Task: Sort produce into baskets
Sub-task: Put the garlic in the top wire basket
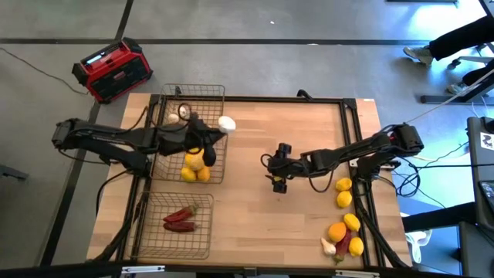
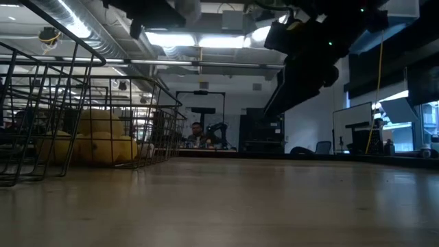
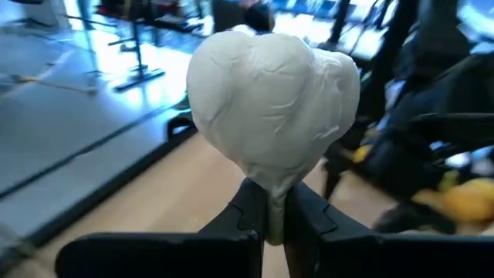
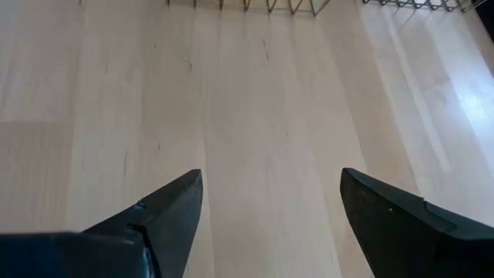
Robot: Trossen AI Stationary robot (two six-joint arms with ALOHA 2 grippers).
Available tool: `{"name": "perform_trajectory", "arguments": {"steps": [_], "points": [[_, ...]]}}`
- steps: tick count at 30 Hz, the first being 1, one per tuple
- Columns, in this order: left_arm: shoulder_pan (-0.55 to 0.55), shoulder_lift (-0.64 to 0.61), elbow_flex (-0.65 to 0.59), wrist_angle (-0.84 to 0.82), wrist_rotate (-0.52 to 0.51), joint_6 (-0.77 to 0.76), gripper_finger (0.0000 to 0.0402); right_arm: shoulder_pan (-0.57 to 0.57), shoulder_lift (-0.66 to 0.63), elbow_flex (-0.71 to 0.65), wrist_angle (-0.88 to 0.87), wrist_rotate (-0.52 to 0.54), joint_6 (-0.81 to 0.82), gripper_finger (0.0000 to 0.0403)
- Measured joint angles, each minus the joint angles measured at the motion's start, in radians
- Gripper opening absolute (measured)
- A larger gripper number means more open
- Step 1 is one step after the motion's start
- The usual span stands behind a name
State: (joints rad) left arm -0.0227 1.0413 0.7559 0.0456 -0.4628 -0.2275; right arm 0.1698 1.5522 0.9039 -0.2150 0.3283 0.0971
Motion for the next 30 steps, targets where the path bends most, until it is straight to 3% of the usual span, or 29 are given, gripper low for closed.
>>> {"name": "perform_trajectory", "arguments": {"steps": [7,17,30], "points": [[0.096,0.001,0.188,-0.357,-0.106,0.06,0.0018,0.0,0.011,0.0,0.007,0.0,0.0,0.0301],[0.292,0.069,0.405,-0.723,-0.111,0.04,0.0018,0.0,0.011,0.0,0.014,-0.005,0.003,0.0301],[0.502,0.317,0.54,-1.019,0.019,-0.036,0.003,0.0,0.011,0.0,0.01,-0.034,0.008,0.0301]]}}
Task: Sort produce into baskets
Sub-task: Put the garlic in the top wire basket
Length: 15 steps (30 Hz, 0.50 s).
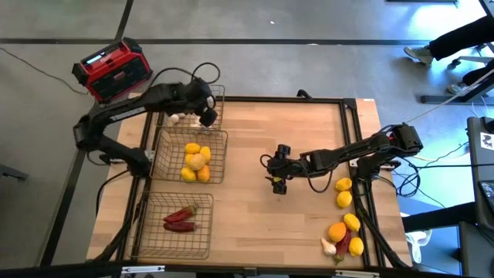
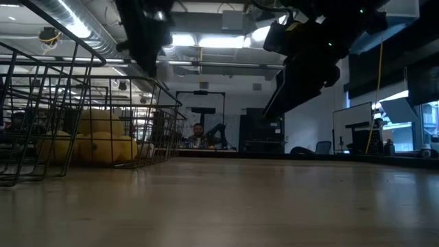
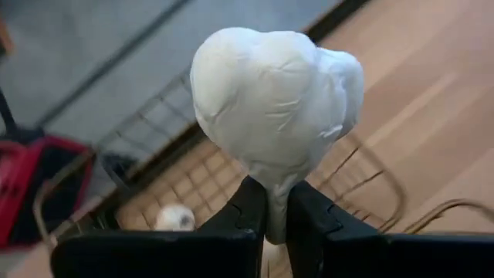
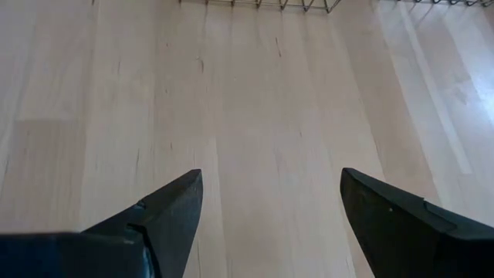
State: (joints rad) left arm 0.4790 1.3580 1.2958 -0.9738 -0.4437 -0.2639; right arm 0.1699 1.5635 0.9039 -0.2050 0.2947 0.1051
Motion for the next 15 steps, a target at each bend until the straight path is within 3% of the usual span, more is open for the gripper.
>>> {"name": "perform_trajectory", "arguments": {"steps": [8,15], "points": [[0.138,0.127,0.0,-0.087,0.188,0.002,0.004,0.0,0.0,0.0,-0.007,0.0,-0.001,0.0301],[0.211,0.207,0.0,-0.163,0.215,0.008,0.0042,0.0,0.0,-0.03,0.032,-0.001,0.001,0.0301]]}}
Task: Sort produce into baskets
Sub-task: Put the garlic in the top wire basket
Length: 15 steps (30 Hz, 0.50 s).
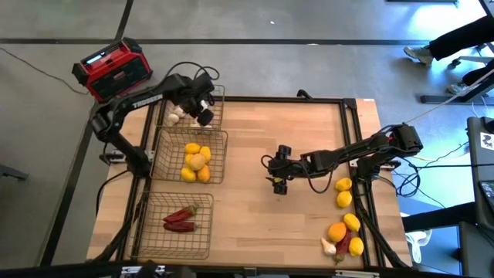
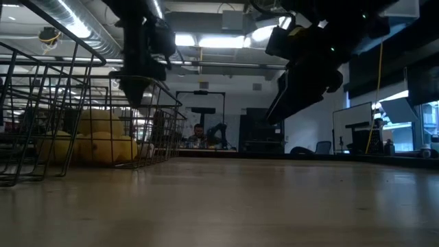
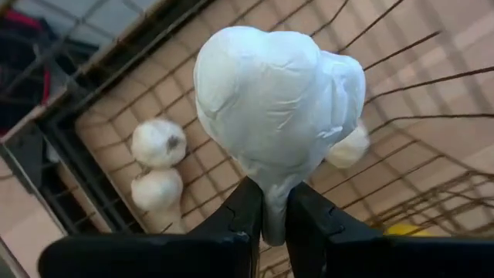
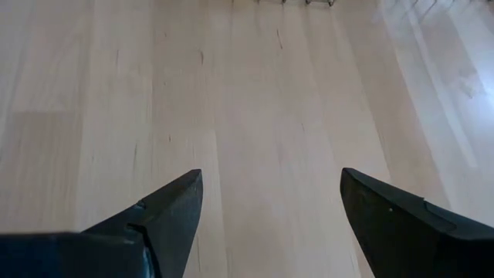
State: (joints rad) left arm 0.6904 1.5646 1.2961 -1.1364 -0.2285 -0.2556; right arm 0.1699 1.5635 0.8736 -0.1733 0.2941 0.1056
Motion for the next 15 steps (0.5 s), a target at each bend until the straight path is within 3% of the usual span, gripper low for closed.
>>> {"name": "perform_trajectory", "arguments": {"steps": [15], "points": [[0.065,0.141,0.0,-0.057,0.028,0.001,0.0042,0.0,0.0,-0.019,0.033,-0.011,0.014,0.0301]]}}
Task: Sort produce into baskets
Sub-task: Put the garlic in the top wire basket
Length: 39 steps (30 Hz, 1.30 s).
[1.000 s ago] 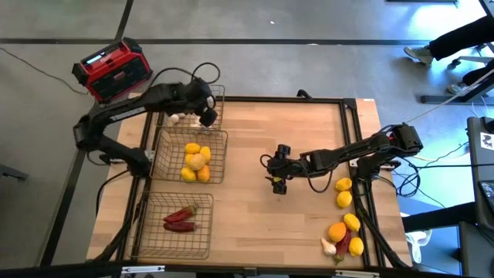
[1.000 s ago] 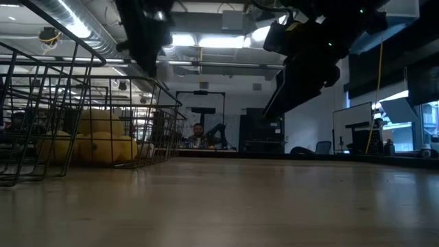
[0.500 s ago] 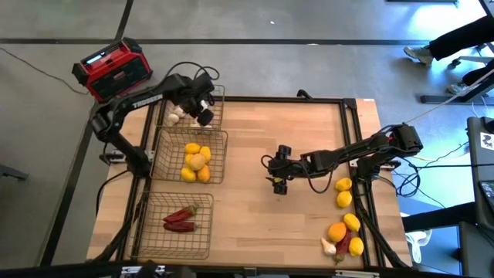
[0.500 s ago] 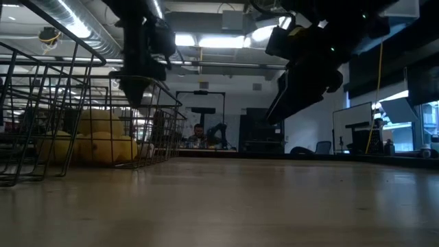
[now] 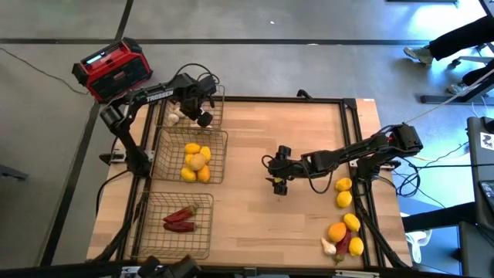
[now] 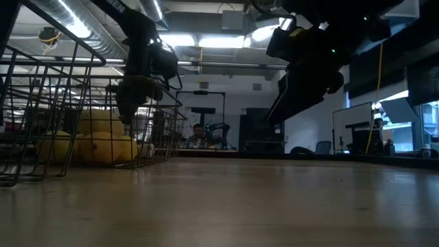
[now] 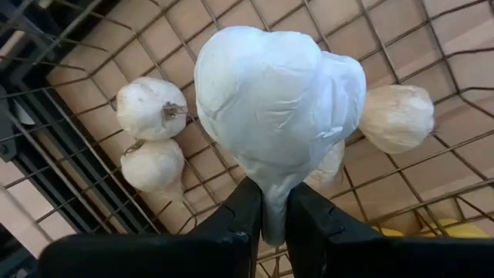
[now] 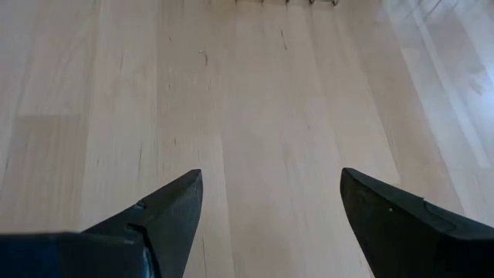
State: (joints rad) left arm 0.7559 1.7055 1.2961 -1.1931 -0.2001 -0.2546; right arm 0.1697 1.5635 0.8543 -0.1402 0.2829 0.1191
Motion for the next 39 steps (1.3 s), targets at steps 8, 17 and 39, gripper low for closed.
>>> {"name": "perform_trajectory", "arguments": {"steps": [8,17,39], "points": [[-0.001,0.01,0.0,0.004,0.0,0.022,0.0043,0.0,0.0,0.0,0.003,-0.006,-0.012,0.0301],[-0.001,0.01,0.0,0.004,0.0,0.047,0.0043,0.0,0.0,0.0,0.003,-0.007,-0.012,0.0301],[-0.008,0.01,-0.049,0.052,-0.006,0.113,0.0132,0.0,0.0,0.0,0.004,-0.007,-0.012,0.0301]]}}
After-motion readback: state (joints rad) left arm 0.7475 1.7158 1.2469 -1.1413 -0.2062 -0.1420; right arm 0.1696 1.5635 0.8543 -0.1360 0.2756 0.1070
